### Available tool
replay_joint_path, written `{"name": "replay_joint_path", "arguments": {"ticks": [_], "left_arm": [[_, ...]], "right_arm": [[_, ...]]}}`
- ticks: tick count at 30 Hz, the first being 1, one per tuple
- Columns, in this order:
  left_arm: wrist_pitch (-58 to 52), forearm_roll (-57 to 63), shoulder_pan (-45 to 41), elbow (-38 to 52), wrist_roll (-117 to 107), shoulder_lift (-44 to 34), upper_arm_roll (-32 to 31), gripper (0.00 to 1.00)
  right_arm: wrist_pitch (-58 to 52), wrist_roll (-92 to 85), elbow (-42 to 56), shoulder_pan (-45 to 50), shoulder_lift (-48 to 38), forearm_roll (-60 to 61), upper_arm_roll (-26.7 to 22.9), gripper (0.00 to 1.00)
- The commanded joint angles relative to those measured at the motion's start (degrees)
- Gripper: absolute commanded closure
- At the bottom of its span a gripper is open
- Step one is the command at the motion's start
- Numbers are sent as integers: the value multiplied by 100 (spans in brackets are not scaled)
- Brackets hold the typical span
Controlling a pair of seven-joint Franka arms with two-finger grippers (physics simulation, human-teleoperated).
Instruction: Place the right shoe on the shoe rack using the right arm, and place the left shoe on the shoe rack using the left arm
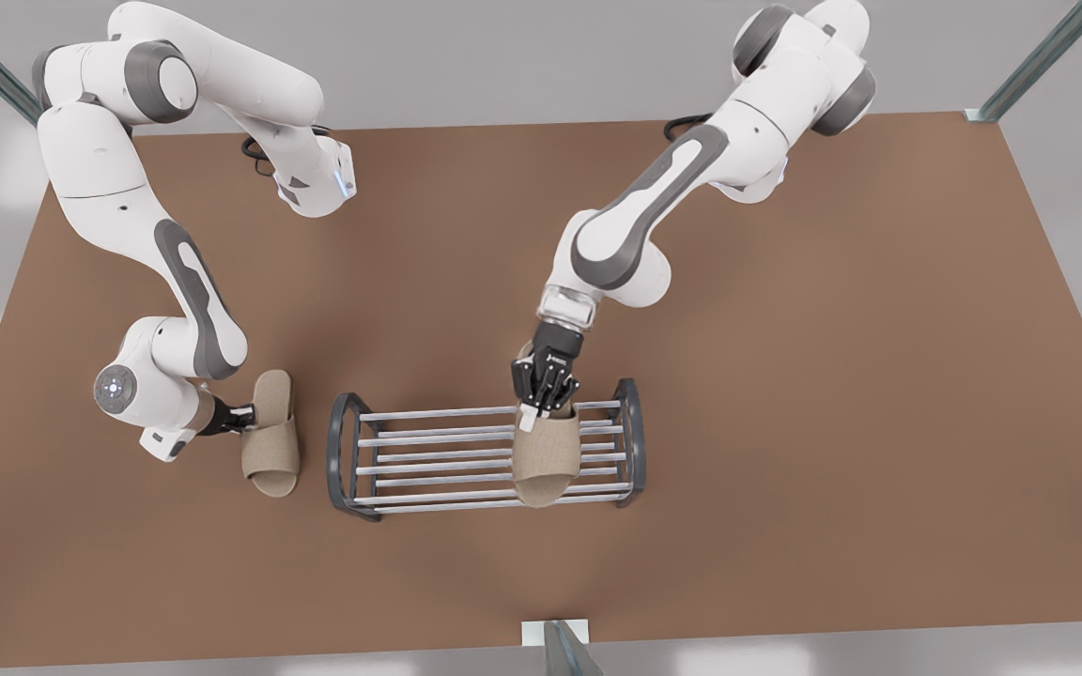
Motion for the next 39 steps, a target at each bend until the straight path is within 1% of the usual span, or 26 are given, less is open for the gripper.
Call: {"name": "replay_joint_path", "arguments": {"ticks": [1, 2, 10, 11, 12, 14, 16, 19, 20, 21, 25, 27, 32, 33, 36, 39], "left_arm": [[-276, 9, -2, 7, -1980, 22, 17, 79], [-303, 18, -2, 7, -1980, 39, 17, 79], [-645, 106, -55, -11, -1663, 241, 17, 79], [-645, 106, -55, -11, -1655, 241, 17, 49], [-785, 114, -55, -20, -1637, 241, 17, 0], [-909, 114, -64, -29, -1637, 242, 17, 0], [-1014, 123, -90, -55, -1637, 312, 17, 0], [-1304, 290, -204, -248, -1637, 347, 17, 0], [-1463, 317, -239, -266, -1637, 409, 17, 0], [-1515, 325, -266, -319, -1628, 409, 17, 0], [-1524, 317, -283, -336, -1628, 409, 8, 0], [-1559, 308, -327, -336, -1628, 400, 8, 0], [-1656, 281, -406, -380, -1584, 365, 8, 0], [-1656, 281, -406, -415, -1584, 338, 8, 0], [-1656, 255, -406, -591, -1584, 163, 8, 0], [-1656, 211, -398, -670, -1558, -5, 8, 0]], "right_arm": [[-24, 18, 16, 0, -5, -4, 1, 74], [-24, 9, 16, 0, -5, -13, 1, 79], [-244, 9, 200, 53, -14, -31, 1, 79], [-244, 9, 262, 53, -14, -31, 1, 79], [-261, 9, 279, 53, -23, -31, 1, 79], [-341, 26, 376, 44, -40, -4, 18, 79], [-349, 26, 490, -70, -84, 119, 221, 79], [-552, 44, 587, -96, -207, 286, 238, 79], [-692, 26, 710, -114, -348, 356, 273, 79], [-1070, 53, 956, -105, -401, 444, 282, 79], [-1290, 53, 1114, -132, -699, 461, 431, 79], [-1694, 61, 1448, -61, -743, 629, 431, 79], [-1782, 70, 1510, -35, -893, 629, 440, 79], [-1861, 88, 1545, -52, -902, 637, 511, 79], [-2125, 202, 1589, -35, -1165, 629, 519, 79], [-2432, 193, 1940, -70, -1332, 637, 642, 79]]}}
